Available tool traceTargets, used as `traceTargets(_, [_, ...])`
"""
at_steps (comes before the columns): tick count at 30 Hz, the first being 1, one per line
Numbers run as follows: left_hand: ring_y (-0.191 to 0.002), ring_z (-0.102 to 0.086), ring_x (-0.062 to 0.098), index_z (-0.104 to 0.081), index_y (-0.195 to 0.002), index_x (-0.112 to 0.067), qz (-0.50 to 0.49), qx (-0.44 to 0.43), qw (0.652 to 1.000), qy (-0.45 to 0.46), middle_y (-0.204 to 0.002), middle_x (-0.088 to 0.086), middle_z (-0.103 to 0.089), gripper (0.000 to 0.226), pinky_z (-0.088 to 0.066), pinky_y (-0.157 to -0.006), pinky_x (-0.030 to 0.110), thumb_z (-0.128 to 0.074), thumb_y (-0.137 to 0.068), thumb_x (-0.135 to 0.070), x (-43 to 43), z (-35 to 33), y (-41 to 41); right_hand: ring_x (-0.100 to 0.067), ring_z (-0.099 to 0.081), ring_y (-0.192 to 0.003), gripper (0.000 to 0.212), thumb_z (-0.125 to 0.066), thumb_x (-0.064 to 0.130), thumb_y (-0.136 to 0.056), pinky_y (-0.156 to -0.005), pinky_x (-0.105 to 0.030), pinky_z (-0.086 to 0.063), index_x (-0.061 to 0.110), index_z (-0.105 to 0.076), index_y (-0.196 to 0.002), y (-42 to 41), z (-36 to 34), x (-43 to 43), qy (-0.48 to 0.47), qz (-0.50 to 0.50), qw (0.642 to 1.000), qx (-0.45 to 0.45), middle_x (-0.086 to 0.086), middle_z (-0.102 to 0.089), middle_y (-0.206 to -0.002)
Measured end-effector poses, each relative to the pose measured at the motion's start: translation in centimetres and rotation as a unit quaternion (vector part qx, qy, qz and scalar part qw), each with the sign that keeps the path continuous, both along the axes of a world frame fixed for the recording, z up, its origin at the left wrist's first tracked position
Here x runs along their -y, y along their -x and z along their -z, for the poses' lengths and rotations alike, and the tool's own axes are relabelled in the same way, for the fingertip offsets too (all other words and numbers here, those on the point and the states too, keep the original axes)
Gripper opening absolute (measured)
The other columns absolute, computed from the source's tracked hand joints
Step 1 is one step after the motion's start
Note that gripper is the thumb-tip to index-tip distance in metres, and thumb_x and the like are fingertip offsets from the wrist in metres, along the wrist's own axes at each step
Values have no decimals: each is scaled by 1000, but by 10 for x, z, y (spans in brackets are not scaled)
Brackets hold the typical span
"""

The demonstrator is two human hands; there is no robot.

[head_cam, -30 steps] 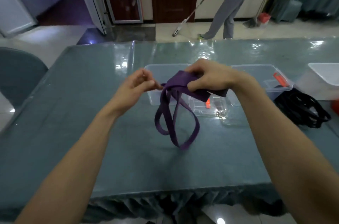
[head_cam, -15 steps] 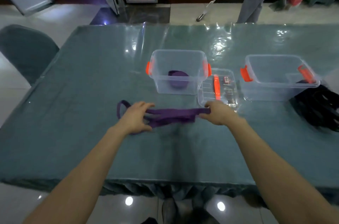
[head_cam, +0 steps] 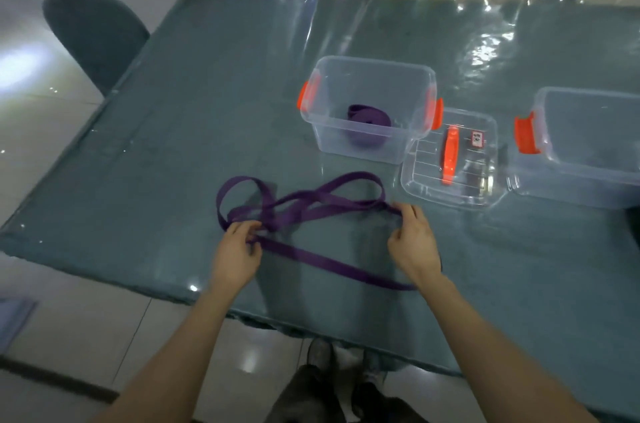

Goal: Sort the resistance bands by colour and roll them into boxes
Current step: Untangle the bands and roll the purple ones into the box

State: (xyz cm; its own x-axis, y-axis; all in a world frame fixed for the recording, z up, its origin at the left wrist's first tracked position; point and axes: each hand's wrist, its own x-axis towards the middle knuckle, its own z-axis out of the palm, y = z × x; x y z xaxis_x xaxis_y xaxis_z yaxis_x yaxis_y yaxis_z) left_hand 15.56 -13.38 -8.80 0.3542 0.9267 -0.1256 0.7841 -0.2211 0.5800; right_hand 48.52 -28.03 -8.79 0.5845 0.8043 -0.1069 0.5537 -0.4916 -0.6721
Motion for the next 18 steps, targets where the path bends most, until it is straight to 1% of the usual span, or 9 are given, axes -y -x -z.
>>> traceTargets(4, [-90,-66,19,-72,-123,-12,-68,26,997,-32,-110,4,-65,30,-59,-90,41,-71,-95,-1,-2,-2,12,-29,-54,-135,66,-49,-9,-91,-112,-43,-49,15,-50,-152,-4,7,-15,-22,85,995,-39,-4,-51,-150])
traceTargets(9, [-83,-65,19,-73,-109,-16,-91,23,993,-69,-101,3,-64,23,-60,-86,47,-71,-91,-2,-33,1,7,-28,-53,-140,75,-47,-12,-91,-111,-39,-47,18,-41,-159,-5,23,-15,12,94,994,-57,-3,-48,-158])
traceTargets(10, [-87,-66,21,-72,-115,-16,-67,25,997,-43,-104,4,-66,29,-60,-90,48,-72,-89,-1,-40,0,0,-28,-54,-140,75,-47,-12,-90,-111,-37,-46,18,-41,-159,-7,25,-14,16,104,993,-61,-4,-49,-158])
traceTargets(12, [-111,-66,28,-68,-137,-17,35,-14,999,25,-126,7,-67,53,-55,-104,49,-76,-86,-7,-52,-5,-16,-28,-56,-138,74,-47,-12,-89,-111,-38,-45,18,-44,-157,-12,26,-9,30,139,987,-75,-6,-55,-155])
traceTargets(14, [-133,-56,28,-63,-147,-28,146,-134,979,39,-142,0,-63,65,-43,-114,49,-82,-85,-25,-59,-6,-29,-29,-60,-134,69,-51,-8,-89,-112,-40,-47,16,-48,-154,-17,26,-5,46,145,986,-73,-7,-62,-148])
traceTargets(15, [-133,-57,26,-66,-143,-32,184,-179,966,27,-139,-4,-66,58,-39,-114,48,-83,-87,-32,-62,-6,-34,-28,-62,-131,65,-55,-4,-90,-113,-41,-49,16,-51,-152,-19,25,-4,55,133,987,-68,-7,-64,-144])
traceTargets(16, [-126,-63,25,-72,-134,-30,201,-181,963,15,-130,-5,-72,45,-39,-111,43,-83,-91,-35,-67,-4,-38,-28,-64,-127,61,-58,0,-91,-113,-42,-50,15,-55,-150,-21,24,-5,65,117,989,-66,-6,-67,-139])
traceTargets(17, [-116,-69,25,-77,-124,-25,192,-137,972,20,-118,-4,-77,32,-43,-105,38,-83,-93,-32,-71,-5,-42,-26,-67,-123,58,-60,2,-92,-111,-43,-52,15,-57,-148,-23,23,-7,76,99,989,-72,-3,-70,-132])
traceTargets(18, [-106,-72,25,-80,-116,-19,155,-43,986,43,-107,-3,-78,23,-48,-96,34,-83,-95,-25,-76,-9,-47,-25,-70,-118,56,-61,2,-92,-108,-42,-55,16,-59,-146,-23,21,-11,88,83,989,-86,2,-73,-122])
